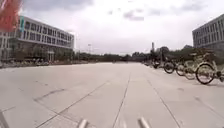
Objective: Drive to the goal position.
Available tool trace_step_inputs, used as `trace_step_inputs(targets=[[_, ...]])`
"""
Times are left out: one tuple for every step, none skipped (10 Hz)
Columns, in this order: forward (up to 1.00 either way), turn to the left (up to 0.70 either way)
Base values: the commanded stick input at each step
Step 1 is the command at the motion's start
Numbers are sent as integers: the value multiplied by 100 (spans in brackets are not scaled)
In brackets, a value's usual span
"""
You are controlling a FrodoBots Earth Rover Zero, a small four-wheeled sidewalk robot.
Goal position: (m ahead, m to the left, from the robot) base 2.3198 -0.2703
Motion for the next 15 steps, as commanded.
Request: trace_step_inputs(targets=[[70,0],[70,0],[70,0],[70,0],[70,0],[70,0],[70,0],[70,0],[70,0],[70,0],[70,0],[70,0],[70,0],[70,0],[70,0]])
